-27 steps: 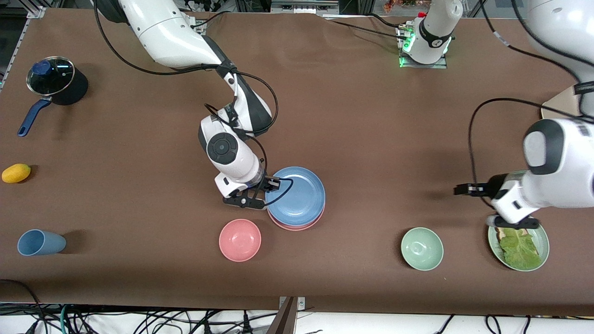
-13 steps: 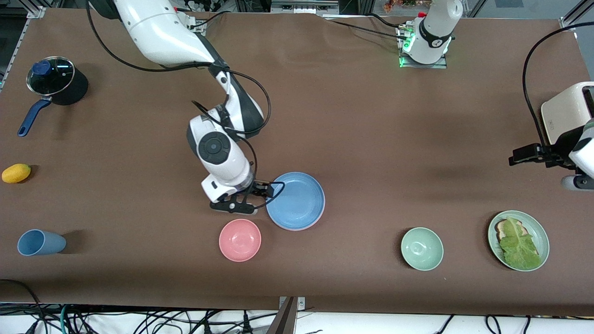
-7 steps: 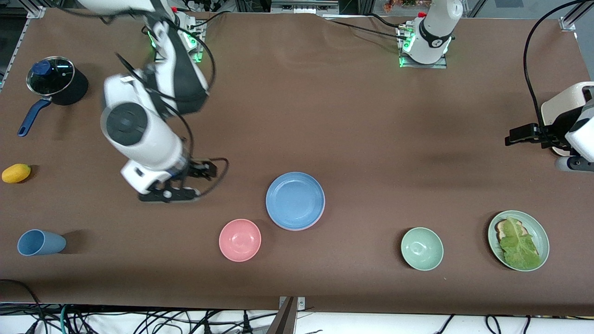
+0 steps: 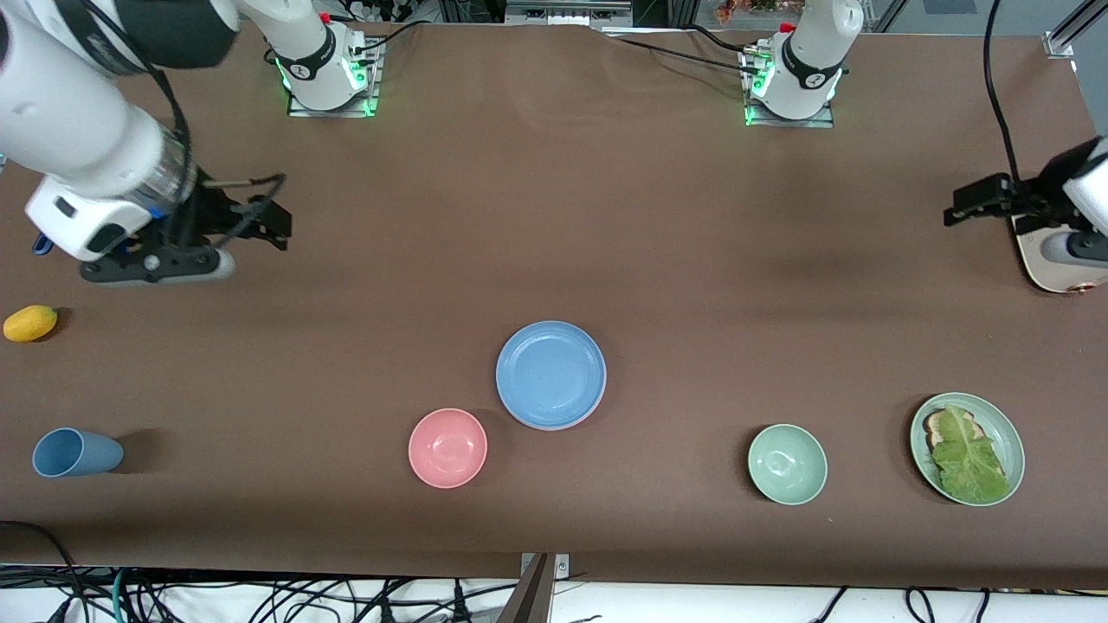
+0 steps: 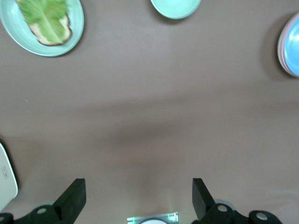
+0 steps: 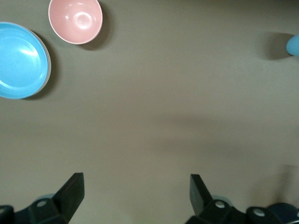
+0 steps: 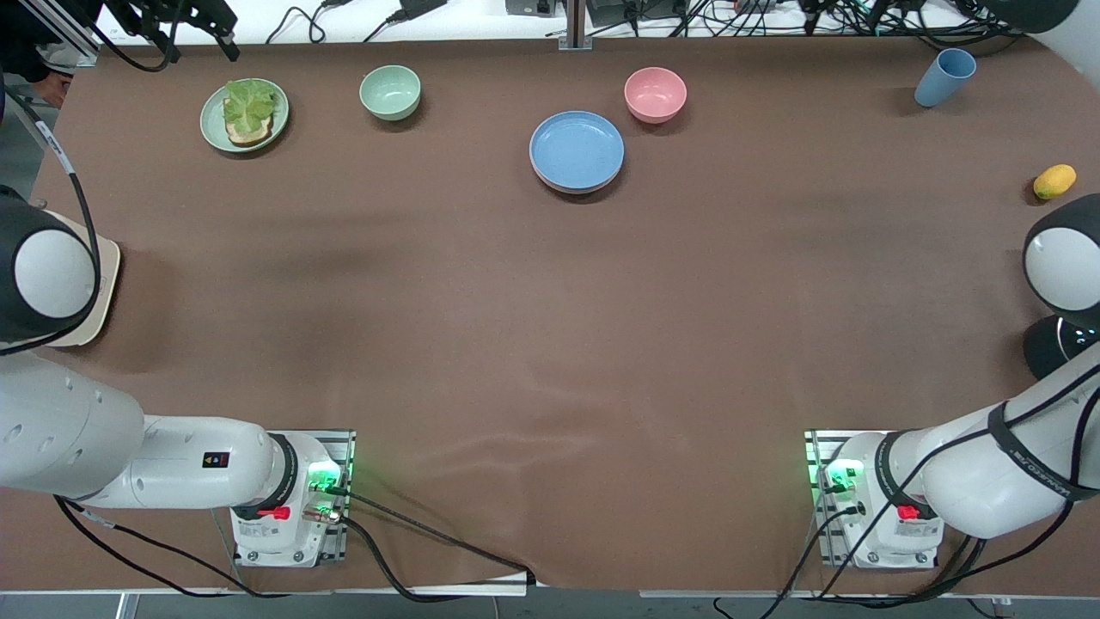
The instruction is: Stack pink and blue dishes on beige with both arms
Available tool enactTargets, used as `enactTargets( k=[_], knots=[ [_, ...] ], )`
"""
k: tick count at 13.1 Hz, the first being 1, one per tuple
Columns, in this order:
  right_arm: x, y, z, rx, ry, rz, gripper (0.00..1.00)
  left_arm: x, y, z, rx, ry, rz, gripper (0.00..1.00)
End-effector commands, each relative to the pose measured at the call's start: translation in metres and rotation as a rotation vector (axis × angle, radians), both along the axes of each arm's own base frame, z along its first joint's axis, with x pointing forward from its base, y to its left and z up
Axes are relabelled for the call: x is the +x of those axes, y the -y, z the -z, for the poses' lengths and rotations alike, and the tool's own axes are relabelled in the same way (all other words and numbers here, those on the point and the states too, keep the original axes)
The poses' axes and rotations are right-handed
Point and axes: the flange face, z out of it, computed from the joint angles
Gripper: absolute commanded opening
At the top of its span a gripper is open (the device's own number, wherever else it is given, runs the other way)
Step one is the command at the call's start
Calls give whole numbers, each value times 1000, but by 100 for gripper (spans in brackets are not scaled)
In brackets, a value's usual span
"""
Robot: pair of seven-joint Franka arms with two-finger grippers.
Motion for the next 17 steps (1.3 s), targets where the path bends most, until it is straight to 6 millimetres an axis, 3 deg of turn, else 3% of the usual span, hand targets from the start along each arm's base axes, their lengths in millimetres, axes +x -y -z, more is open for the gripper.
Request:
enactTargets(
  k=[1,3,5,7,9,10,12,17],
  knots=[
    [-22,35,-15,29,-33,-27,100,-16,4,13,-25,-26,8,100],
    [-36,46,-18,50,-32,-22,100,-17,4,14,-22,-27,8,100],
    [-33,44,-20,47,-14,-25,100,-25,13,13,-8,-8,29,100],
    [-28,38,-14,42,-20,-22,100,-29,16,19,-9,2,33,100],
    [-26,13,-10,44,-1,-62,100,-24,17,21,-8,-6,35,100],
    [-26,23,-11,60,-12,-49,100,-22,16,24,-8,-13,34,100],
    [-32,18,-19,69,-3,-79,100,-21,14,26,-9,-15,37,100],
    [-35,56,-18,64,-63,-17,100,-19,13,31,-8,-24,38,100]
  ],
)
